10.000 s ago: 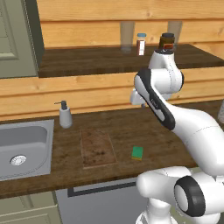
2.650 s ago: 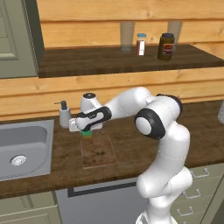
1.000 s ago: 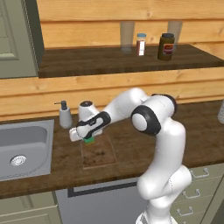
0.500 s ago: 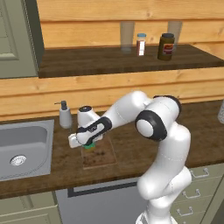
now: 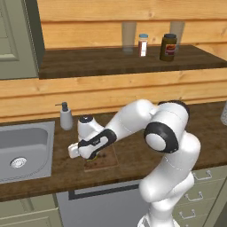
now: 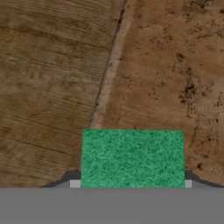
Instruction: Pick up the sponge from the counter and clean the cutting board by briefly scrubbing or pressing down on the cutting board. Once finished, release the sponge.
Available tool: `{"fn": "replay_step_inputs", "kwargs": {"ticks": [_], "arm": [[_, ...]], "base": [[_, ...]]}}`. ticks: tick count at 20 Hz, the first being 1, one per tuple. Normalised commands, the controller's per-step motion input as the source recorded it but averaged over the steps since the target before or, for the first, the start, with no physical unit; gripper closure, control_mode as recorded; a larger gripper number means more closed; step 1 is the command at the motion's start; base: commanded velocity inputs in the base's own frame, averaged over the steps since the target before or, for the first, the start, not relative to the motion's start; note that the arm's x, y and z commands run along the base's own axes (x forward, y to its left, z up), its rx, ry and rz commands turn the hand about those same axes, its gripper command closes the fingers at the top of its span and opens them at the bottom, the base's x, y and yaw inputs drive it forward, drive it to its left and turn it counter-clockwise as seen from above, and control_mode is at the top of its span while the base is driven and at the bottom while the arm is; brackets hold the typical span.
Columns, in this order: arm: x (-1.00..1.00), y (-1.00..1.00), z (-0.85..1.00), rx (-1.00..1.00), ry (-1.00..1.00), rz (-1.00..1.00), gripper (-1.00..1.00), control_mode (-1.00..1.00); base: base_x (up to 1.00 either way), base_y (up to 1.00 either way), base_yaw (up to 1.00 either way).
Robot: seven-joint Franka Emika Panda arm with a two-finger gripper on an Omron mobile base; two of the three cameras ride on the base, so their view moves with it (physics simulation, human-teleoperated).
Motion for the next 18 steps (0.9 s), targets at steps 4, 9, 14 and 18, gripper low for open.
{"fn": "replay_step_inputs", "kwargs": {"ticks": [4,9,14,18], "arm": [[-0.72,0.0,-0.32,0.0,-0.04,0.0,1.0,-1.0],[-0.74,0.0,-0.3,0.0,-0.07,0.0,1.0,-1.0],[-0.37,-0.33,-0.32,0.0,-0.05,0.0,1.0,-1.0],[0.0,-0.59,-0.32,0.0,-0.05,0.0,1.0,-1.0]], "base": [[0.0,0.0,0.0],[0.0,0.0,0.0],[0.0,0.0,0.0],[0.0,0.0,0.0]]}}
